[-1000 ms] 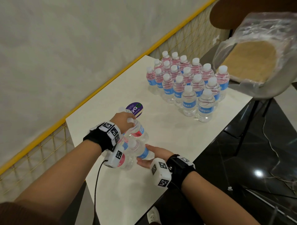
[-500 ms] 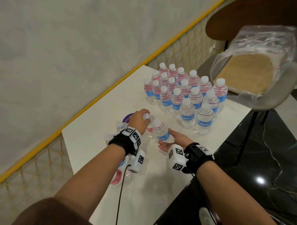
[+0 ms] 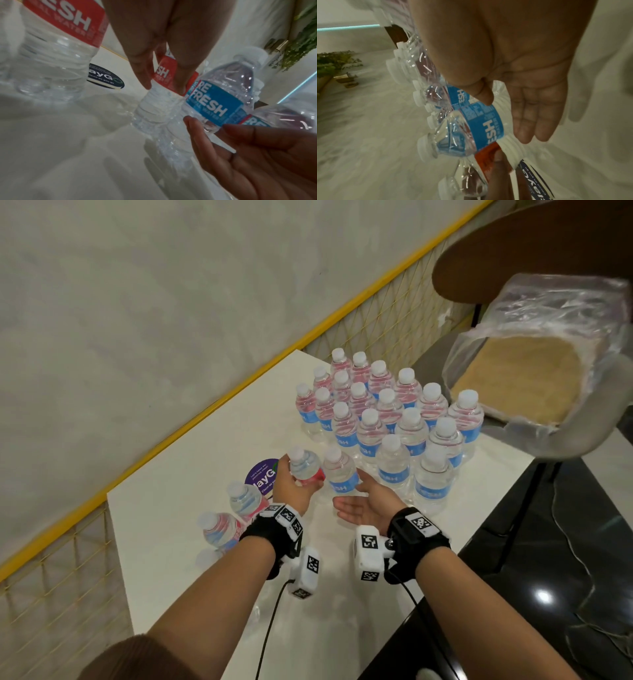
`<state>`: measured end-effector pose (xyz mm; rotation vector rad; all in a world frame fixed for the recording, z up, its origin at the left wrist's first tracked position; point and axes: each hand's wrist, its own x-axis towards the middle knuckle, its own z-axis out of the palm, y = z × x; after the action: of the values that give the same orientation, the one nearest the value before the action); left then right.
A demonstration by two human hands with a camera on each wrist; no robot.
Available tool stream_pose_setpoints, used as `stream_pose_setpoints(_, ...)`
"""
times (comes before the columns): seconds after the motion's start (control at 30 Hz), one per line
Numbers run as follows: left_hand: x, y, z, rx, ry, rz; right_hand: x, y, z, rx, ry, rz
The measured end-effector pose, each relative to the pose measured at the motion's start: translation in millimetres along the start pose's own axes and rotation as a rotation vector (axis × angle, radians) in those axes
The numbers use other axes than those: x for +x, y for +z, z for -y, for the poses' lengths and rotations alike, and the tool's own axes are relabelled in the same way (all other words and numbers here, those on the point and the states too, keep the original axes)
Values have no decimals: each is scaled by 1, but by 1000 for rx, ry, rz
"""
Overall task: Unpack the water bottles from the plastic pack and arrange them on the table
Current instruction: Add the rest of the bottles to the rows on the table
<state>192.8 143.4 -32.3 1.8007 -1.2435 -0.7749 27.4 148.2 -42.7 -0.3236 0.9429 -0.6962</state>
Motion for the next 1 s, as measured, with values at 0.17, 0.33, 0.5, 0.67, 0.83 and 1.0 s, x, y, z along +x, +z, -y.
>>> stream_pose_setpoints(0.17, 29, 8, 15, 89, -145, -113, 14, 4, 1, -27, -1, -11)
stream_pose_setpoints(0.33, 43, 8, 37, 76, -101, 49, 22, 2, -2, 58, -16, 2)
stream_pose_setpoints(0.5, 47, 10, 40, -3, -141, -45, 38, 11, -1, 53, -70, -37)
stream_pose_setpoints(0.67, 60, 18, 40, 87, -117, -114, 47, 16, 5, 34, -106, -44)
stream_pose_setpoints(0.83, 64, 19, 39, 3, -92, -37, 47, 15, 11, 5, -114, -21)
stream_pose_setpoints(1.0, 71, 23, 36, 29, -113, -132, 49, 14, 11, 10, -145, -48)
